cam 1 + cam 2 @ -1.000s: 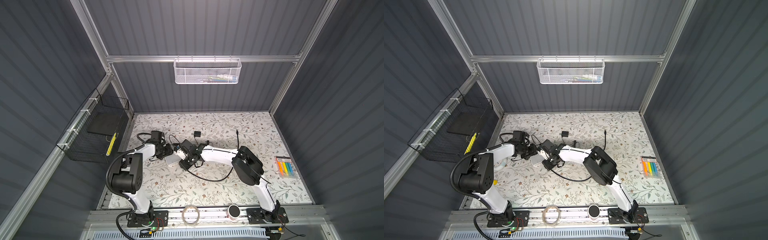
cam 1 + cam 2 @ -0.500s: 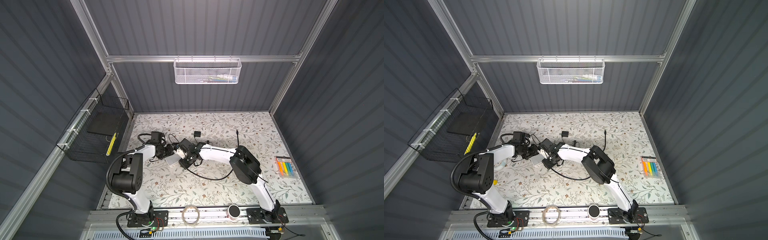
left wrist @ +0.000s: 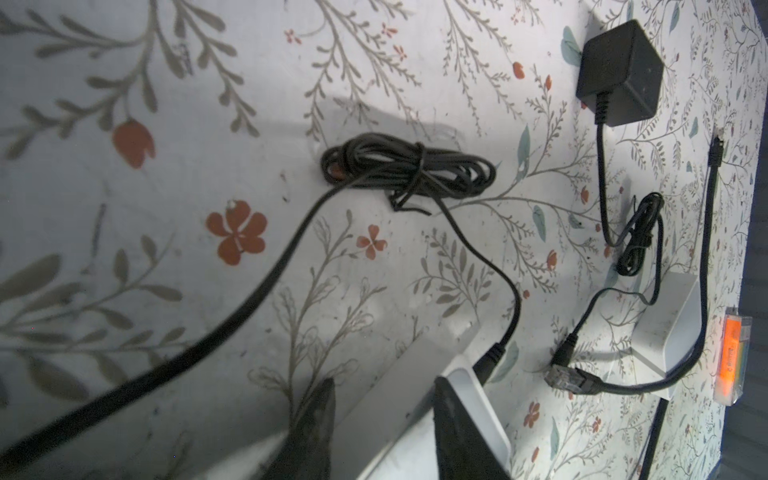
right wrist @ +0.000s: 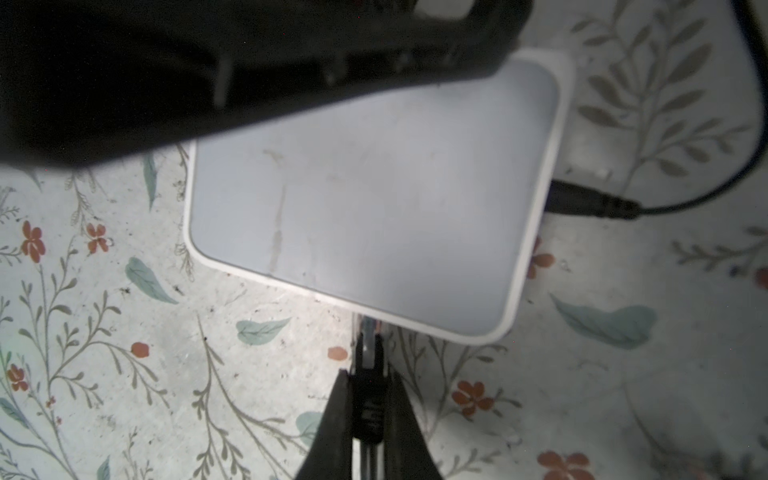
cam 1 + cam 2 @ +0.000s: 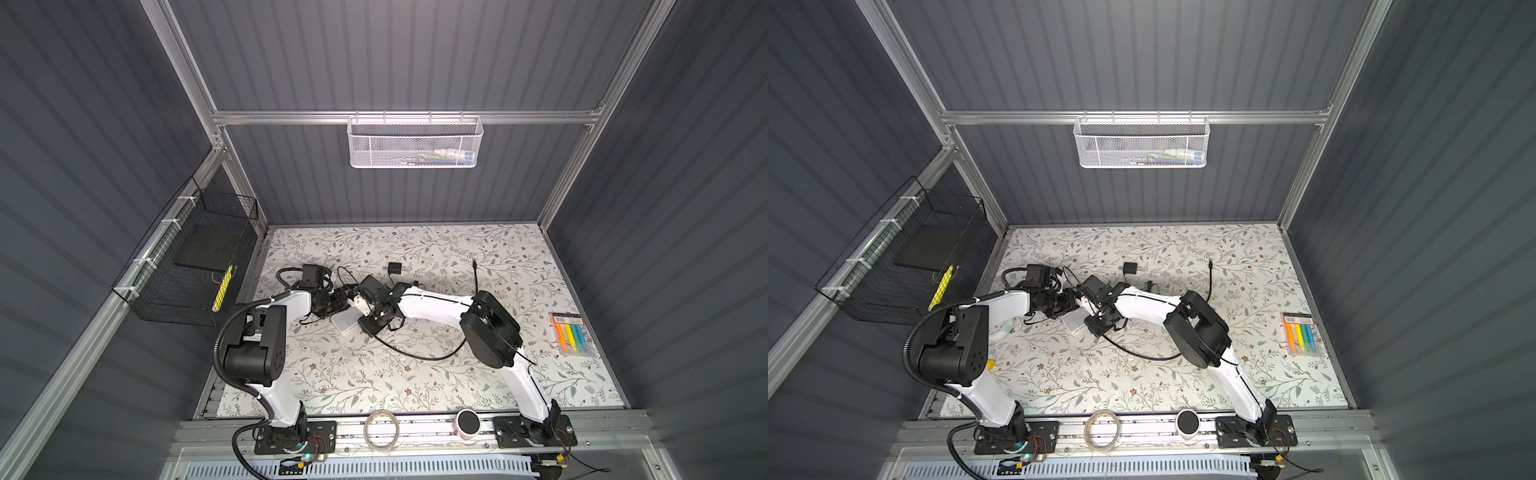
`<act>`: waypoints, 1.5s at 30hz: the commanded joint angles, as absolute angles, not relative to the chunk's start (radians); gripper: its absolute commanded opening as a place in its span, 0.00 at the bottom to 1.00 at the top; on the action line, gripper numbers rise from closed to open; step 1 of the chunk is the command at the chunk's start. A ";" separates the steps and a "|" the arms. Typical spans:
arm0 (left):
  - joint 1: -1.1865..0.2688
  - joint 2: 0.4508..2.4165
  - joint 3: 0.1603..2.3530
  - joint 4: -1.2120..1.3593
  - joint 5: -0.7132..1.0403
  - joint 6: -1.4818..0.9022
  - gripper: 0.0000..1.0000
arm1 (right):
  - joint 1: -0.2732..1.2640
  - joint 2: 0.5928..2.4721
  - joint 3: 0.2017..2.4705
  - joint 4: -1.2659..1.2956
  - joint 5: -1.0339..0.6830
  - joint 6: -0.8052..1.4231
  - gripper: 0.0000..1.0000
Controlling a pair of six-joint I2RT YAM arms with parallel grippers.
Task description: Insert the plug into the switch port
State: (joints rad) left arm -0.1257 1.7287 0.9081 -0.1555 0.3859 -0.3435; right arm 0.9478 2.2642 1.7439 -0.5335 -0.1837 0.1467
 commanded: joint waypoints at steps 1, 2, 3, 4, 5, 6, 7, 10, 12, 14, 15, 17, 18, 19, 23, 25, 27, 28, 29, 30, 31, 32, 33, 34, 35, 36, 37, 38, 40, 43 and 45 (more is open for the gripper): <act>-0.135 1.756 0.896 -0.167 0.406 -0.342 0.39 | 0.941 2.266 1.769 -0.542 -0.172 0.133 0.00; -0.136 1.758 0.896 -0.167 0.407 -0.342 0.38 | 0.941 2.265 1.769 -0.542 -0.173 0.131 0.00; -0.138 1.759 0.895 -0.165 0.407 -0.342 0.38 | 0.942 2.263 1.769 -0.540 -0.174 0.131 0.00; -0.141 1.759 0.894 -0.164 0.407 -0.342 0.38 | 0.942 2.263 1.769 -0.538 -0.174 0.133 0.00; -0.141 1.760 0.893 -0.163 0.407 -0.342 0.38 | 0.942 2.264 1.770 -0.537 -0.176 0.133 0.00; -0.143 1.764 0.895 -0.164 0.409 -0.343 0.38 | 0.941 2.266 1.773 -0.537 -0.173 0.133 0.00; -0.144 1.764 0.896 -0.163 0.411 -0.341 0.37 | 0.941 2.269 1.777 -0.539 -0.172 0.133 0.00; -0.147 1.761 0.895 -0.164 0.413 -0.339 0.37 | 0.940 2.273 1.784 -0.544 -0.170 0.134 0.00; -0.148 1.760 0.895 -0.164 0.417 -0.339 0.37 | 0.937 2.276 1.787 -0.542 -0.167 0.133 0.00; -0.152 1.761 0.894 -0.164 0.419 -0.337 0.37 | 0.932 2.278 1.790 -0.545 -0.164 0.133 0.00; -0.152 1.761 0.894 -0.163 0.420 -0.336 0.37 | 0.930 2.277 1.789 -0.544 -0.165 0.133 0.00; -0.153 1.760 0.890 -0.162 0.422 -0.336 0.36 | 0.927 2.271 1.787 -0.542 -0.165 0.135 0.00; -0.155 1.760 0.890 -0.161 0.422 -0.337 0.36 | 0.925 2.268 1.786 -0.537 -0.173 0.135 0.00; -0.156 1.762 0.887 -0.158 0.423 -0.339 0.36 | 0.923 2.261 1.779 -0.527 -0.185 0.140 0.00; -0.159 1.769 0.874 -0.142 0.435 -0.346 0.36 | 0.919 2.253 1.754 -0.480 -0.218 0.164 0.00; -0.161 1.769 0.866 -0.137 0.439 -0.347 0.36 | 0.917 2.253 1.742 -0.459 -0.228 0.171 0.00; -0.163 1.769 0.861 -0.135 0.442 -0.346 0.36 | 0.917 2.249 1.724 -0.433 -0.236 0.175 0.00; -0.163 1.769 0.860 -0.132 0.442 -0.347 0.36 | 0.917 2.246 1.708 -0.413 -0.239 0.176 0.00; -0.163 1.771 0.859 -0.129 0.447 -0.349 0.36 | 0.916 2.242 1.691 -0.395 -0.239 0.179 0.00; -0.164 1.773 0.858 -0.127 0.451 -0.348 0.36 | 0.914 2.239 1.681 -0.357 -0.242 0.181 0.00; -0.166 1.776 0.859 -0.125 0.455 -0.351 0.36 | 0.913 2.235 1.667 -0.335 -0.245 0.183 0.00; -0.167 1.777 0.858 -0.123 0.456 -0.352 0.35 | 0.913 2.231 1.649 -0.309 -0.244 0.184 0.00; -0.169 1.779 0.858 -0.123 0.458 -0.352 0.35 | 0.913 2.227 1.636 -0.286 -0.240 0.185 0.00; -0.169 1.780 0.857 -0.121 0.457 -0.351 0.35 | 0.911 2.221 1.624 -0.270 -0.239 0.187 0.00; -0.170 1.782 0.855 -0.120 0.457 -0.351 0.35 | 0.909 2.217 1.617 -0.263 -0.233 0.188 0.00; -0.170 1.782 0.854 -0.122 0.456 -0.351 0.35 | 0.907 2.214 1.616 -0.263 -0.232 0.186 0.00; -0.170 1.782 0.853 -0.123 0.454 -0.350 0.35 | 0.904 2.212 1.618 -0.270 -0.226 0.183 0.00; -0.170 1.781 0.853 -0.120 0.455 -0.351 0.35 | 0.903 2.208 1.616 -0.275 -0.220 0.177 0.00; -0.170 1.784 0.852 -0.120 0.453 -0.351 0.35 | 0.899 2.199 1.607 -0.280 -0.209 0.167 0.00; -0.170 1.789 0.852 -0.121 0.451 -0.350 0.35 | 0.896 2.177 1.583 -0.281 -0.197 0.160 0.00; -0.170 1.794 0.854 -0.119 0.452 -0.351 0.35 | 0.894 2.164 1.568 -0.274 -0.202 0.154 0.00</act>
State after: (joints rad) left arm -0.1493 1.7527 0.8867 -0.0414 0.4191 -0.3435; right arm 0.9092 2.2066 1.5837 -0.3435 -0.2348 0.1715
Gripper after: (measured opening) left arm 0.347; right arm 0.124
